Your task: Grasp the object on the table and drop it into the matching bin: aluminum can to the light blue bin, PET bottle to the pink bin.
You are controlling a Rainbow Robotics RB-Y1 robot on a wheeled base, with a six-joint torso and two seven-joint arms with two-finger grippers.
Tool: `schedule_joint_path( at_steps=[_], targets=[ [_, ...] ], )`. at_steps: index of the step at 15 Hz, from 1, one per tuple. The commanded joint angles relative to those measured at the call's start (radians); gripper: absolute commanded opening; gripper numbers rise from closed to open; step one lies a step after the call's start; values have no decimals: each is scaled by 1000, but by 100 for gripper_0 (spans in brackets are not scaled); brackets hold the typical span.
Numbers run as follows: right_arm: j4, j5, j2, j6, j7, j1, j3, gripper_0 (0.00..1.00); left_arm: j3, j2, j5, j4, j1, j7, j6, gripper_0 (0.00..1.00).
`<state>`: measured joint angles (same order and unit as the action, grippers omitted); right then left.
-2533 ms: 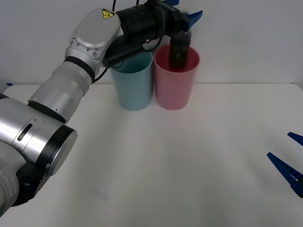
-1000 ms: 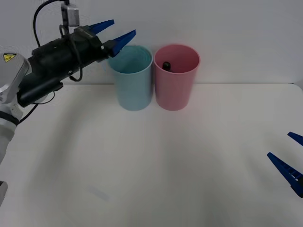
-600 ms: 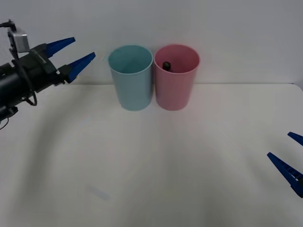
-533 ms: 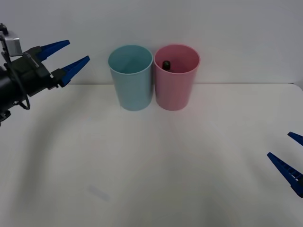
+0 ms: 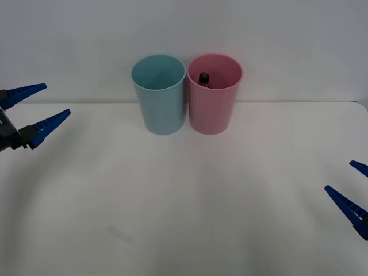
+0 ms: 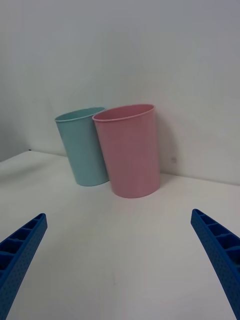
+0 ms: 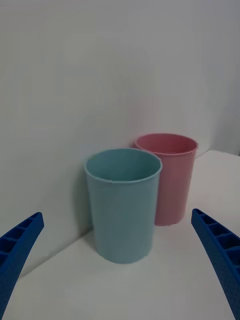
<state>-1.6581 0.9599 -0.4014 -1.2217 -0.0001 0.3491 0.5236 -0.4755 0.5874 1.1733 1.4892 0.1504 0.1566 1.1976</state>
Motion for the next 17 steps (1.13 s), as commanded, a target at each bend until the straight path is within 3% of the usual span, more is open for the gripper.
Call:
schedule_joint_path(
  at_steps=[1,9,17],
  targets=[
    [0,0,0,0,0,0,0,100,-28,19,0,0,-61,-55,31,100],
    [0,0,0,0,0,0,0,100,-61,51,-35,14,-224,-72,63,100],
    [0,0,0,0,0,0,0,100,-41,51,-38,14,-241,-63,59,100]
  ],
)
